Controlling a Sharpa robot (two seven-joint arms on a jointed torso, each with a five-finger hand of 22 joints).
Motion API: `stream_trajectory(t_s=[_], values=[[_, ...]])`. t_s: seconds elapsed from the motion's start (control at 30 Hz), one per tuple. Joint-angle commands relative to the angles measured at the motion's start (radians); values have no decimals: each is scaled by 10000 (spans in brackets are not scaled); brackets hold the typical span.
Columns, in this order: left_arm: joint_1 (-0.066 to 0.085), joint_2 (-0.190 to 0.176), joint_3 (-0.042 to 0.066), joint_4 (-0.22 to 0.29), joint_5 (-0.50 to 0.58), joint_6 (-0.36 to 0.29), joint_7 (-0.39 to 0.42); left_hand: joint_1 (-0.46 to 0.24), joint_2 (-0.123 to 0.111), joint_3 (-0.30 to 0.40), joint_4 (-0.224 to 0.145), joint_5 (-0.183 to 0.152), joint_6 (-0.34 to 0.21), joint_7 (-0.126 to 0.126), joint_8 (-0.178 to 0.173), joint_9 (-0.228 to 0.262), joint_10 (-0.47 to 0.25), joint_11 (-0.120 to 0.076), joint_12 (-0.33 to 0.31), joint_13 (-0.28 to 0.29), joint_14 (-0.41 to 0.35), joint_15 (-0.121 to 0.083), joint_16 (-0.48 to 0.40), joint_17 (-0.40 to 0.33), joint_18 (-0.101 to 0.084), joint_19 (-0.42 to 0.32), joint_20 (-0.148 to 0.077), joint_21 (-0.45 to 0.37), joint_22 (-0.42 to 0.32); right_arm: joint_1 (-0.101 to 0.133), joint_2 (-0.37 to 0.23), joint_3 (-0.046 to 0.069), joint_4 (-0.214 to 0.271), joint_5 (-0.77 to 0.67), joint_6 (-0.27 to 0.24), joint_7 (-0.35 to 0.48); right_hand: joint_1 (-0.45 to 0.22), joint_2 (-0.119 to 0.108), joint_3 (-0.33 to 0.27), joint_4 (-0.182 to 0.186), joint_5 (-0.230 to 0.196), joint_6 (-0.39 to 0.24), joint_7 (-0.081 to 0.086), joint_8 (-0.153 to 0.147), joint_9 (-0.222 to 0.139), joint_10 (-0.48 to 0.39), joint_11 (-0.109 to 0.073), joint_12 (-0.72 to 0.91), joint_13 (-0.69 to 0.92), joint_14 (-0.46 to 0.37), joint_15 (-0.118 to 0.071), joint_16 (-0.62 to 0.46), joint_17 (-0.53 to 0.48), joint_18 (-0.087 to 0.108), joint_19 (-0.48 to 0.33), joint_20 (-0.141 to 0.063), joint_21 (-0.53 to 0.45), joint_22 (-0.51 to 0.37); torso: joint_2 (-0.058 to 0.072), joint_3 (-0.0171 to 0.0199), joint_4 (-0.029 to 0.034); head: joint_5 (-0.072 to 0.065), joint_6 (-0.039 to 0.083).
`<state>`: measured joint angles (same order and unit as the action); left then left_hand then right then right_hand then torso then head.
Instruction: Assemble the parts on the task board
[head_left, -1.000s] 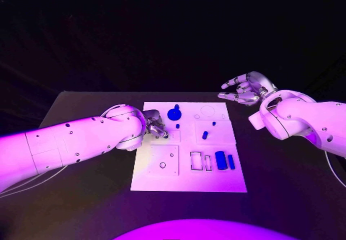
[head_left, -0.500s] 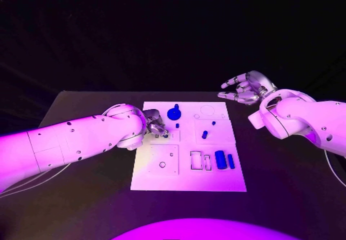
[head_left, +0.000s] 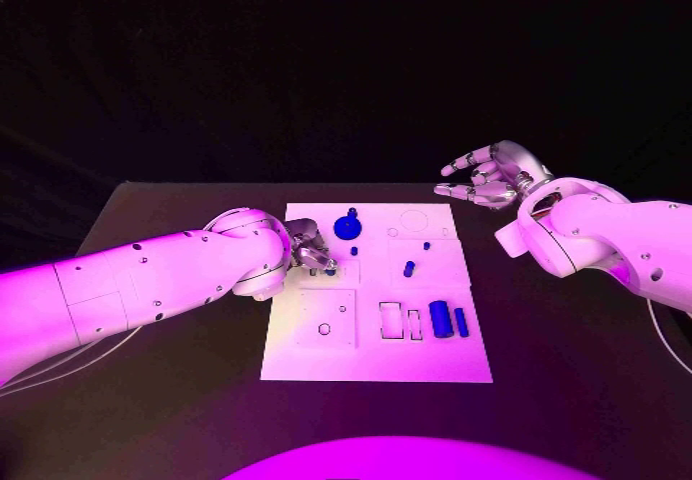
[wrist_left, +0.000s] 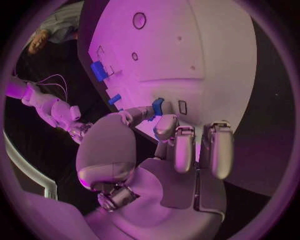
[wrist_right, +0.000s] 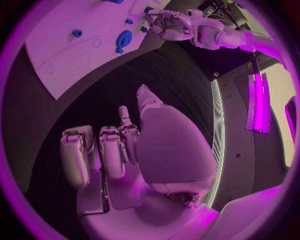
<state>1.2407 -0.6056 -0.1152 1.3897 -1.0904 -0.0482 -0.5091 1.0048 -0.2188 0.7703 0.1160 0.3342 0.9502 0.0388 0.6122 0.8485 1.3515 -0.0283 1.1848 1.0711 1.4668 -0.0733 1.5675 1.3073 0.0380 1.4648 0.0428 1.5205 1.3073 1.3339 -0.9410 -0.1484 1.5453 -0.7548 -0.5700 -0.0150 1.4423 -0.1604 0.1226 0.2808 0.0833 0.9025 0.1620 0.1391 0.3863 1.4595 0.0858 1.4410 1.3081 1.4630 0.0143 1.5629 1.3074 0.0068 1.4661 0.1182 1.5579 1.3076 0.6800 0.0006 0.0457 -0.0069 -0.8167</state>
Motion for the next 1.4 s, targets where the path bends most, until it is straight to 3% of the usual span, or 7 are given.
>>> stream_trajectory(t_s=[0.03, 0.13, 0.57, 0.97, 1.2, 1.3, 1.4], values=[[-28, 35, -17, 16, 126, 145, 123, -108, -15, -119, 35, -38, 68, -8, -56, -14, 80, -21, 30, 18, 1040, -78, 33, 2635, -108, 238, -85, 11, 1539, -5, 13, 1, -5, -111, 113, 47, 12, 31, -31, -42, -15, -65, 34, 57, -5, -49, -43, -61, 1446, 987, -72, -59, 2264, -21, 957, -79, -52, 2522, 4, 4, 4, 7, -9], [-28, 40, -17, 1, 126, 142, 123, -131, -35, -313, 139, -45, 100, -9, -91, -21, 79, -21, 27, 30, 1040, -80, 33, 2635, -107, 233, -87, 5, 1532, -5, 19, 1, -13, -109, 112, 50, 9, 31, -33, -40, -15, -66, 34, 58, -5, -51, -44, -63, 1445, 986, -71, -60, 2262, -20, 956, -79, -55, 2521, 0, 6, 2, -1, 3], [-27, 51, -17, -101, 138, 121, 115, 146, -120, -2494, 1245, -103, 278, 15, -382, -33, 47, 3, -61, 69, 1040, -62, 33, 2635, -101, 221, -82, -30, 1513, -5, 18, 1, 6, -58, 165, 84, -190, 42, -158, 70, -20, -97, 34, 104, -16, -47, -41, -62, 1442, 981, -69, -70, 2239, -11, 941, -79, -88, 2501, 0, -1, 5, -40, 38], [-27, 41, -16, -193, 160, 123, 109, 347, -92, -2989, 1655, -174, 319, 18, -464, -33, 50, 8, -78, 92, 1040, -57, 33, 2635, -98, 215, -78, -41, 1506, -5, 10, 1, -3, -40, 196, 95, -300, 49, -235, 86, -19, -116, 34, 126, -22, -49, -40, -66, 1437, 978, -70, -75, 2227, -9, 937, -79, -97, 2496, 1, -5, 8, -18, -28], [-28, -39, -5, -212, 357, 59, 108, 308, -138, -3256, 1762, -219, 326, 33, -492, -24, 34, 20, -107, 77, 1035, -50, 22, 2619, -89, 188, -73, -62, 1472, -5, 9, 1, -19, 50, 331, 156, -694, 12, -598, 100, -10, -167, 30, 205, -41, -104, -42, -135, 1373, 950, -74, -122, 2117, 17, 888, -82, -202, 2435, 4, -8, 1, -23, 13], [-26, -90, 12, -193, 513, 15, 109, 103, -97, -3546, 1775, -430, 352, 36, -521, -21, 43, 27, -103, 99, 1037, -41, 27, 2626, -91, 195, -64, -61, 1480, -6, 10, 1, -28, 64, 342, 162, -725, 20, -631, 101, -8, -175, 31, 211, -43, -106, -42, -137, 1371, 951, -74, -122, 2118, 20, 883, -82, -213, 2429, 11, -8, -7, -26, 14], [-25, -146, 91, -139, 647, -19, 108, -52, 15, -3854, 1775, -869, 366, 24, -551, -9, 48, 18, -106, 116, 1036, -45, 24, 2622, -89, 194, -64, -65, 1479, -7, 13, 1, -43, 70, 349, 167, -788, 44, -690, 104, -6, -188, 31, 225, -48, -106, -42, -139, 1368, 946, -74, -131, 2099, 21, 881, -83, -219, 2426, 8, -10, -4, -34, -12]])
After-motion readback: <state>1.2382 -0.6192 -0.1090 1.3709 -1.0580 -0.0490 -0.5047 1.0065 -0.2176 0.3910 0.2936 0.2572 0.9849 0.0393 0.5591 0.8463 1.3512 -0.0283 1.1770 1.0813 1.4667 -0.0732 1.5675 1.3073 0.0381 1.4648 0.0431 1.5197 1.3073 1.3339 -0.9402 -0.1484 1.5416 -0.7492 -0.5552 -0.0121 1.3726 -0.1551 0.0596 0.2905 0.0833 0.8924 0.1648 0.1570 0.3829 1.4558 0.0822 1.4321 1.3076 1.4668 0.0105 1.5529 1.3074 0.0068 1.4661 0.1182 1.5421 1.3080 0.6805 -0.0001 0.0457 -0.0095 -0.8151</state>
